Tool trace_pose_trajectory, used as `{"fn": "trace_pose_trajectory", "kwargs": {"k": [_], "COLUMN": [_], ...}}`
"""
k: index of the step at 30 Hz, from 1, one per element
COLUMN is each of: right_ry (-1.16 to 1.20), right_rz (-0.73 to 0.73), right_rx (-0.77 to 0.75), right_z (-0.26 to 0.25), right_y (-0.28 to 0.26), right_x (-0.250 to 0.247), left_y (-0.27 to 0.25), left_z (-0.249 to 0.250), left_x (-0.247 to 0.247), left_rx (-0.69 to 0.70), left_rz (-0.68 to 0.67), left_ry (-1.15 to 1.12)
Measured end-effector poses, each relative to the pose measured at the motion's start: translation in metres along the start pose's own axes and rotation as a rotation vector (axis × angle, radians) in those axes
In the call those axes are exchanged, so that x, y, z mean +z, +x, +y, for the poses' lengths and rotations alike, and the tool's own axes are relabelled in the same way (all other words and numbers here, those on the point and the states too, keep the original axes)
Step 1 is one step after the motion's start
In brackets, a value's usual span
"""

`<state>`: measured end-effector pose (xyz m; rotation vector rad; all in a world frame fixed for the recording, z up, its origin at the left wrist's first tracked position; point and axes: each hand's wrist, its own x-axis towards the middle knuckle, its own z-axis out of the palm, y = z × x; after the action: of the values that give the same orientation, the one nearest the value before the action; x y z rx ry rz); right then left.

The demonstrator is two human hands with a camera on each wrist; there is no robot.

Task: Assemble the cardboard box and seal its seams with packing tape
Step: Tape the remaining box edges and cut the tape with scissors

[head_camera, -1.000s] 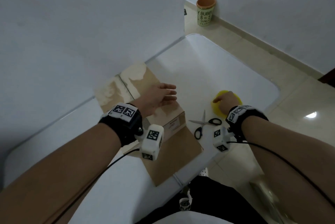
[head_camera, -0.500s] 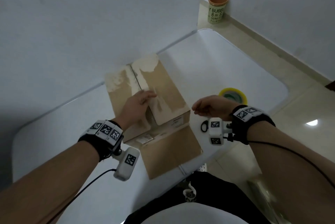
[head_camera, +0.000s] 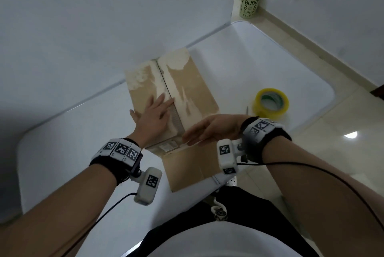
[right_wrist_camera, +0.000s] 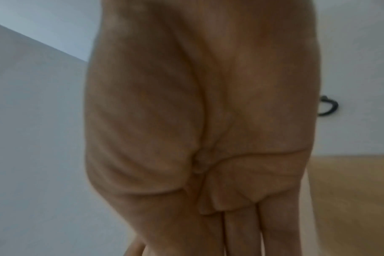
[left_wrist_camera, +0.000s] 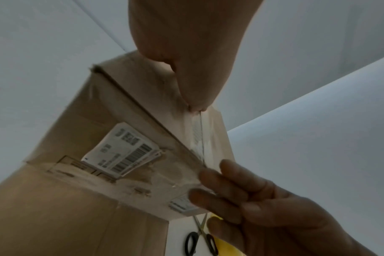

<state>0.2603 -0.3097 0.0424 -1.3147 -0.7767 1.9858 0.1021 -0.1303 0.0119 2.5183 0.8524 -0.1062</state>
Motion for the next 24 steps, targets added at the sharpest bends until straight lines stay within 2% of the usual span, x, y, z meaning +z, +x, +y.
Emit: {"fn": "trace_pose_trajectory", "kwargs": {"k": [2, 7, 17, 21, 24], "right_ry": [0.017, 0.146, -0.031, -0.011, 0.030], "right_rz": [0.020, 0.301, 0.273, 0.343, 0.479], "right_rx": [0.011, -0.040, 0.082, 0.088, 0.145], "right_z": [0.002, 0.011, 0.006, 0.015, 0.031], "right_y": [0.015, 0.039, 0.033, 0.040, 0.044], "right_x": [0.014, 0.029, 0.028, 0.031, 0.027], "left_y": [-0.007, -0.011, -0.010, -0.009, -0.008], "left_z": [0.002, -0.002, -0.004, -0.004, -0.004], "left_x": [-0.001, 0.000, 0.003, 0.002, 0.002], "left_rx": [-0.038, 0.003, 0.020, 0.025, 0.032], "left_rz": [-0.009, -0.052, -0.035, -0.027, -0.039], "left_ry": [0.016, 0.006, -0.022, -0.034, -0.033]}}
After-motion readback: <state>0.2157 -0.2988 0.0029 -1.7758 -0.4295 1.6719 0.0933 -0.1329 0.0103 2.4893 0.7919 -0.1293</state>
